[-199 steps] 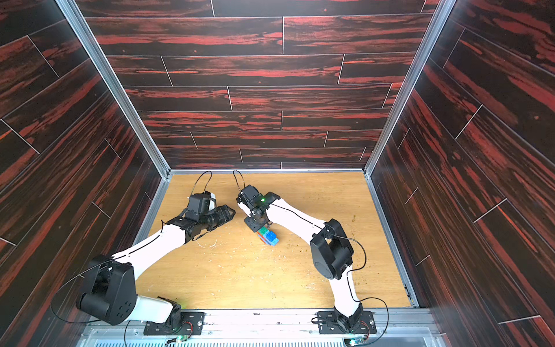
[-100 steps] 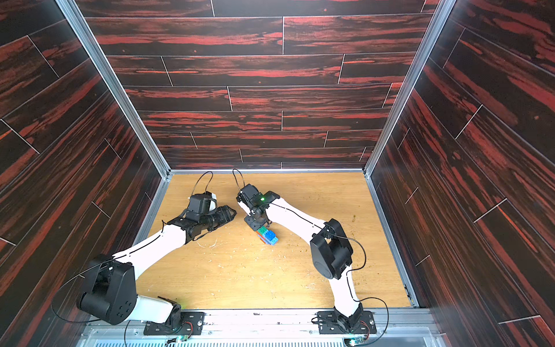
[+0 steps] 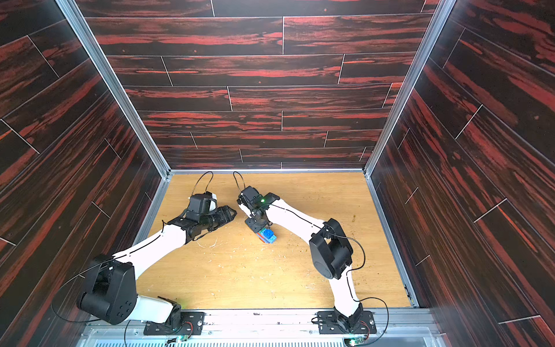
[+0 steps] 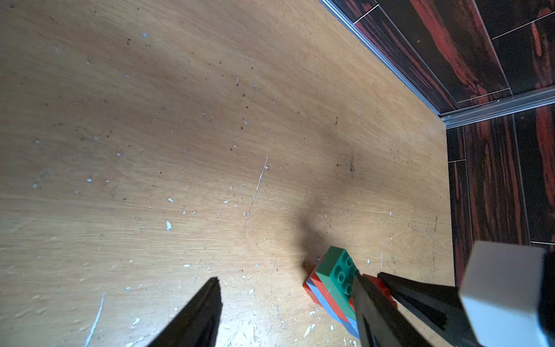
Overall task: Assemble a heart with lego
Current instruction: Assemble the lego brick with the lego brick.
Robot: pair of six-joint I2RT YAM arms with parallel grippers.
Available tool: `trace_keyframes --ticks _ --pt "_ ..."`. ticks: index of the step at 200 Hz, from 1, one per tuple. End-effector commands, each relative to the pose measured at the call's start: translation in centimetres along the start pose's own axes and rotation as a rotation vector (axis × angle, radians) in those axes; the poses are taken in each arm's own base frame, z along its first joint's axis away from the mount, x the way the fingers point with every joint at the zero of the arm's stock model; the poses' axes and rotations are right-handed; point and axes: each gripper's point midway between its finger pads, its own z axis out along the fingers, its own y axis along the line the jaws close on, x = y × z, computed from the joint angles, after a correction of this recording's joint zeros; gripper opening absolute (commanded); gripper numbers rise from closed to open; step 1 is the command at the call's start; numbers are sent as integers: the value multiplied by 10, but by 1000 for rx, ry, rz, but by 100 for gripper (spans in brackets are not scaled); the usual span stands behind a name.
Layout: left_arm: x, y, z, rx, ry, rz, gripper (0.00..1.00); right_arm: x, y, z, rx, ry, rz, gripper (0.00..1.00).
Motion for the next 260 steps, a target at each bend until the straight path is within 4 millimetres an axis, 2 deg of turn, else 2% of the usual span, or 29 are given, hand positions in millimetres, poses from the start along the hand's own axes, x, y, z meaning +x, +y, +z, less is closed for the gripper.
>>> trace_keyframes --ticks 1,147,210,260 --pt "3 5 0 -10 4 6 73 -3 -1 1 3 1 -14 32" --pt "5 8 3 -18 17 10 73 -6 -4 16 22 -4 -11 35" --pt "5 8 3 -20 20 14 73 -4 -6 14 22 -3 -7 46" --pt "3 5 2 -14 17 14 73 -16 -6 1 15 -58 2 56"
